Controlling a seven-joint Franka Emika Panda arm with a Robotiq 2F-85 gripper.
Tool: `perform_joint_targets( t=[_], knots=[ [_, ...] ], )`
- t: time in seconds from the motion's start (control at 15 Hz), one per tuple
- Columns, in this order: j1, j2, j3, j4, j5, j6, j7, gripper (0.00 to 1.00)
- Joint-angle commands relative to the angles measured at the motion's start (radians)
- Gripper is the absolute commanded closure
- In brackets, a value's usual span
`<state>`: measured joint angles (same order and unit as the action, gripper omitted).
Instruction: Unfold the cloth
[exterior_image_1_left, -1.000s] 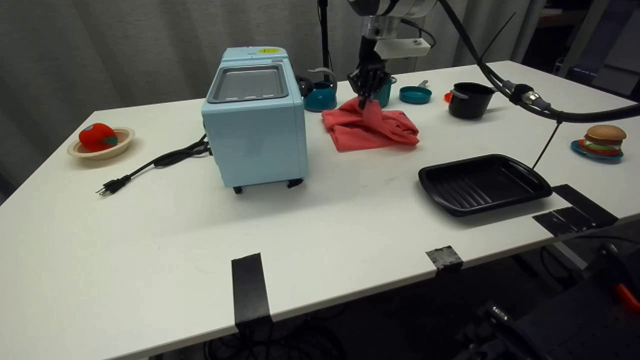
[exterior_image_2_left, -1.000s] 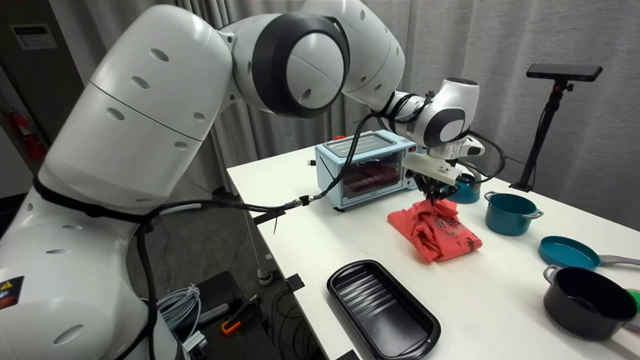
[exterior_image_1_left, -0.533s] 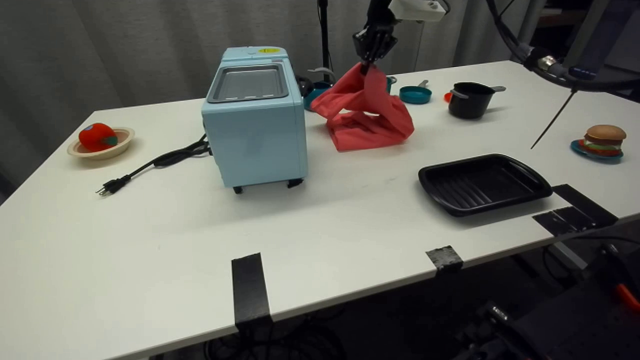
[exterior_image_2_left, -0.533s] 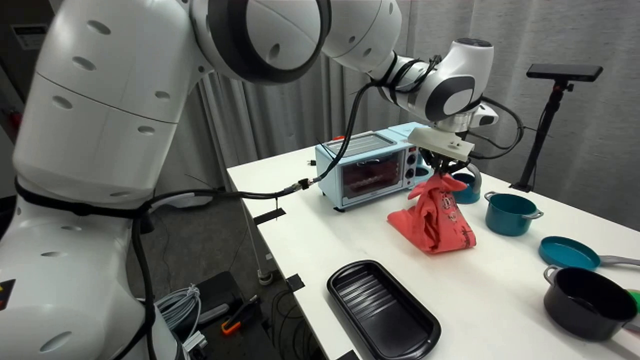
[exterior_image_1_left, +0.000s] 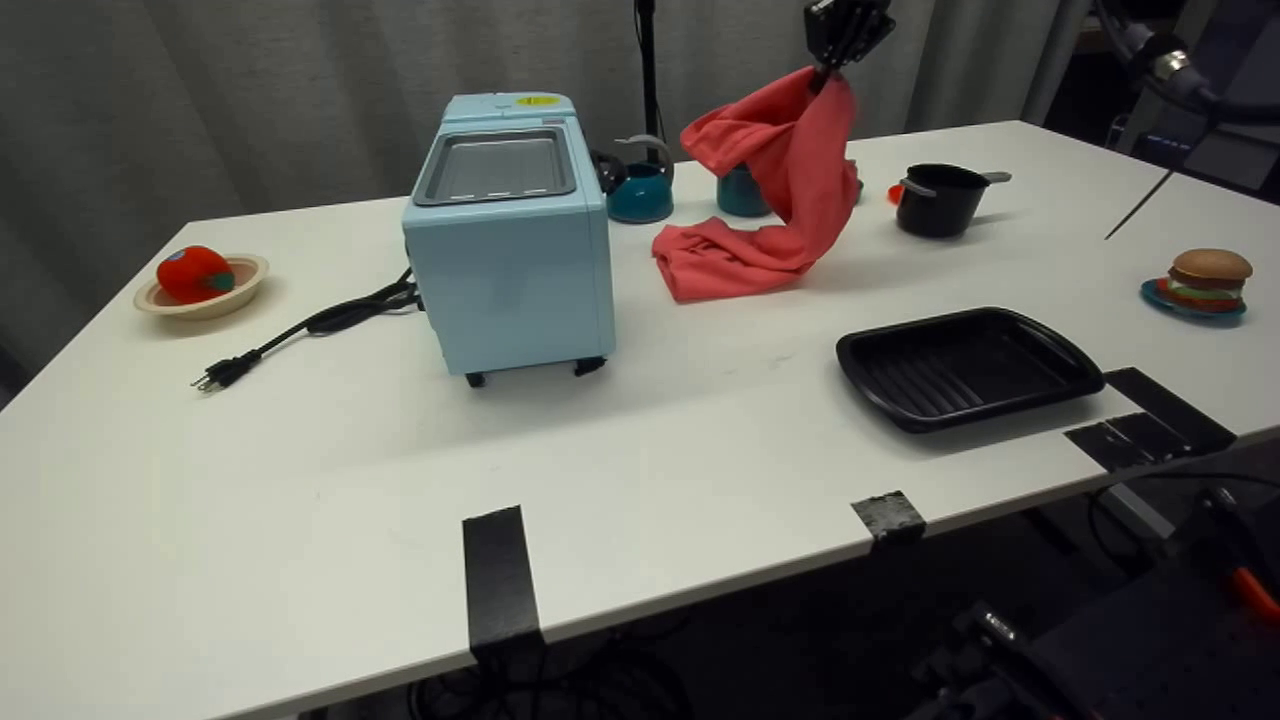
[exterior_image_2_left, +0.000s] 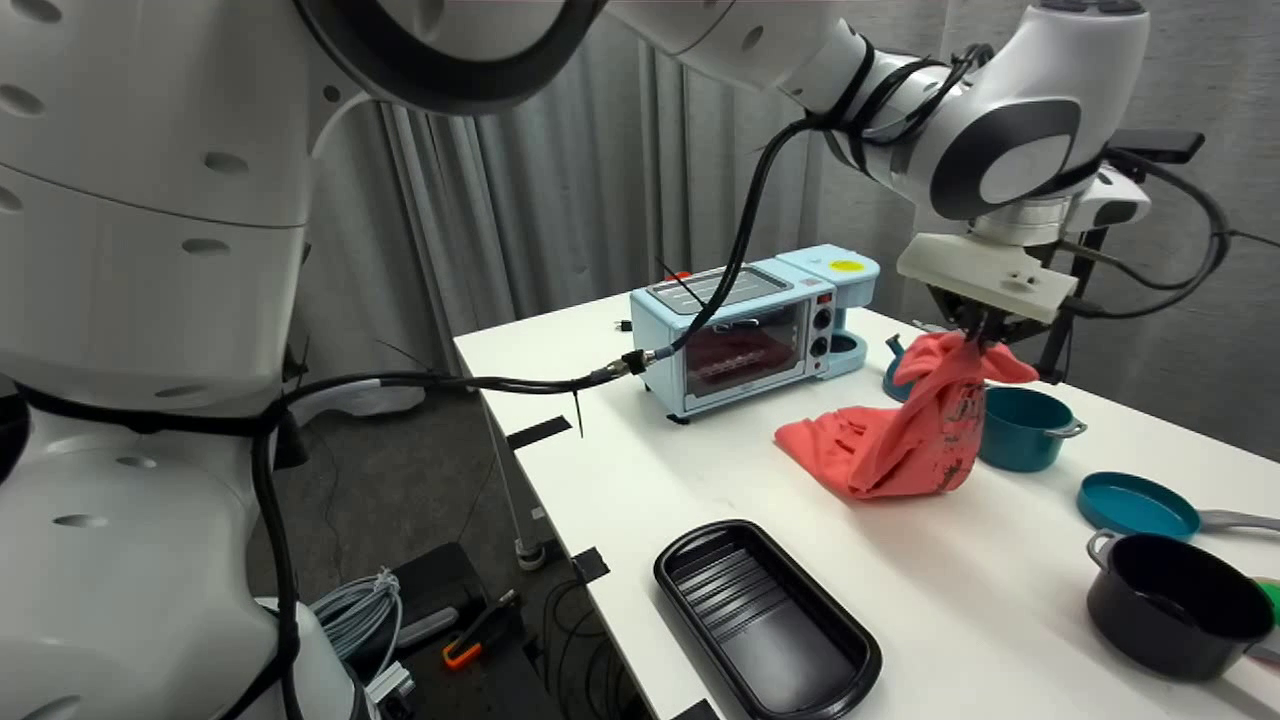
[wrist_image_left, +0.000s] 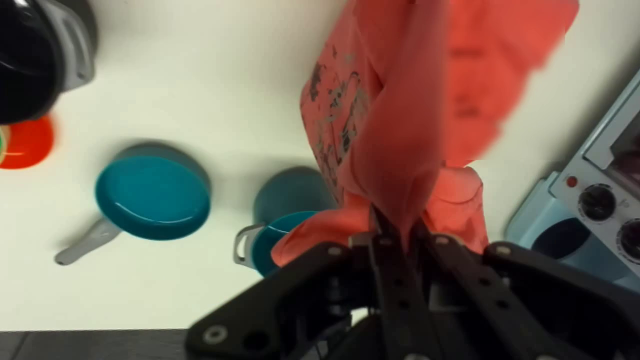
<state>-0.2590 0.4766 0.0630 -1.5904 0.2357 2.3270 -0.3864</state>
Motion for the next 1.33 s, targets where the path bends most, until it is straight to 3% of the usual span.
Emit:
perform_joint_targets(
  t=[0.0,0.13,0.2,0.27,0.53,0.87,1.27],
  knots=[
    [-0.036,-0.032,-0.054,-0.06,0.0,-0.001,-0.008,0.98],
    [-0.04,-0.017,-0.099,-0.069,-0.038,-0.01,0.019,0.98],
    [-0.035,-0.01,-0.122,-0.073,-0.061,-0.021,0.043,0.68],
    [-0.035,-0.002,-0.136,-0.071,-0.075,-0.034,0.053,0.67],
    [-0.029,0.007,-0.159,-0.069,-0.121,-0.054,0.078,0.37],
    [-0.016,0.008,-0.14,-0.056,-0.13,-0.072,0.071,0.01],
    [-0.004,0.027,-0.073,-0.014,-0.08,-0.074,0.027,0.0]
  ],
)
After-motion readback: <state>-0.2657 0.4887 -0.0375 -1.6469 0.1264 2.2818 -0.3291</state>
